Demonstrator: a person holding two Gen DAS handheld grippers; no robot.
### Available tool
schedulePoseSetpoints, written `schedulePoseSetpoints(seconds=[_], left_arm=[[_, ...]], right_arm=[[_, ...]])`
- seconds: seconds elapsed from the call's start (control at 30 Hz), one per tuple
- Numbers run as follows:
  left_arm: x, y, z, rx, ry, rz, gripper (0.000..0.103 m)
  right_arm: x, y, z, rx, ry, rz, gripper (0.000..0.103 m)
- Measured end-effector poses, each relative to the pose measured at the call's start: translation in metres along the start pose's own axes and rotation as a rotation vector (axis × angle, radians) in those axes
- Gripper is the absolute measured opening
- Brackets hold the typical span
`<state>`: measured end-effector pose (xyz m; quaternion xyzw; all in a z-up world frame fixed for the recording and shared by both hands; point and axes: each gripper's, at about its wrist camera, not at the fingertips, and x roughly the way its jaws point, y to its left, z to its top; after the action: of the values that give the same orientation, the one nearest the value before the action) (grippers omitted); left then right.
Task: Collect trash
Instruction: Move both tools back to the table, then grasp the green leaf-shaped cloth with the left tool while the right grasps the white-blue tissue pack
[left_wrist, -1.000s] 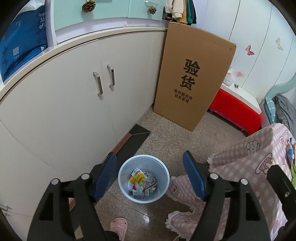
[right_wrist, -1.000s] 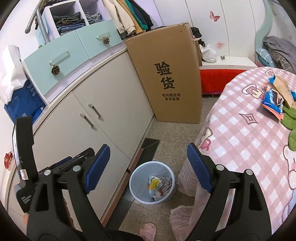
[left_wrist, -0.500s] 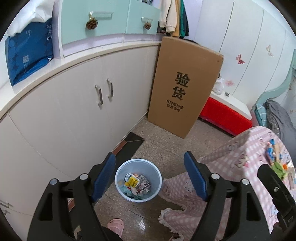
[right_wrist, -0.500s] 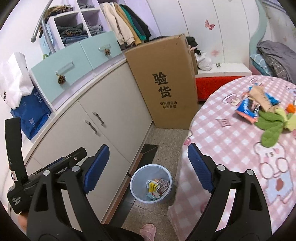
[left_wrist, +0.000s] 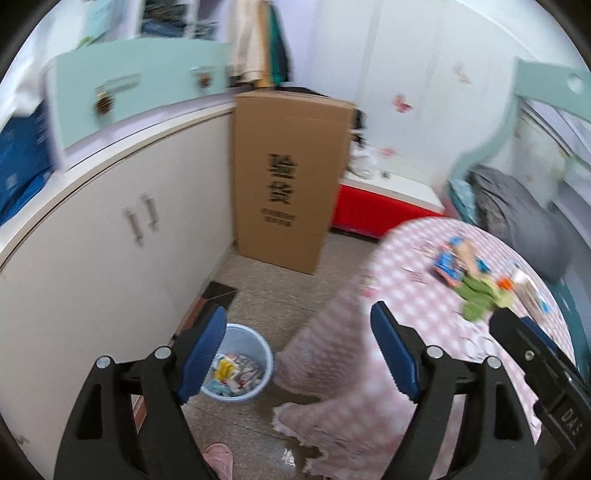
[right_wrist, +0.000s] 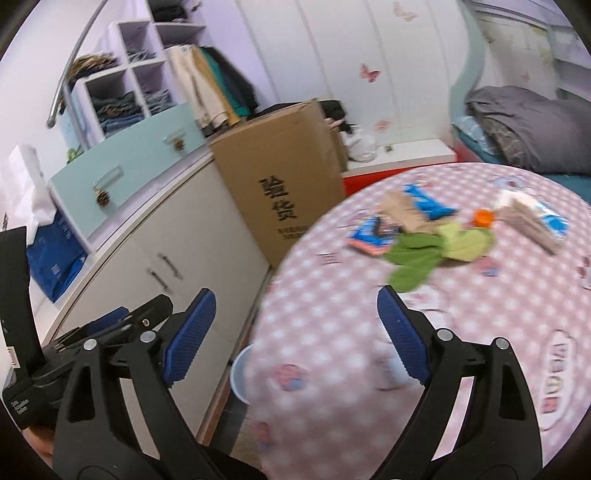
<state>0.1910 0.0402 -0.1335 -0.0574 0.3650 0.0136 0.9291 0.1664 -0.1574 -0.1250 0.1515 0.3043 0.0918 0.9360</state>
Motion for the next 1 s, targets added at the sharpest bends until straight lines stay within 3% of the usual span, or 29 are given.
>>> schedulePoseSetpoints(seconds=[0.4, 0.6, 1.0], left_arm=[[0.030, -0.159, -0.014, 0.295, 0.070, -0.176, 0.083], [0.065, -0.222, -0.022, 0.423, 0.104, -0.189, 0.083], [0.129, -0.262, -0.007, 0.445, 0.152, -0.154, 0.083]], right_arm=[[-0.035, -0.138, 0.010, 0.037, 0.027, -0.204, 0.092], [-0.034, -0.196, 0.017, 0.034, 0.064, -0.285, 0.093], [0.015, -0.239, 0.058, -0.195, 0.139, -0.353, 0.096]])
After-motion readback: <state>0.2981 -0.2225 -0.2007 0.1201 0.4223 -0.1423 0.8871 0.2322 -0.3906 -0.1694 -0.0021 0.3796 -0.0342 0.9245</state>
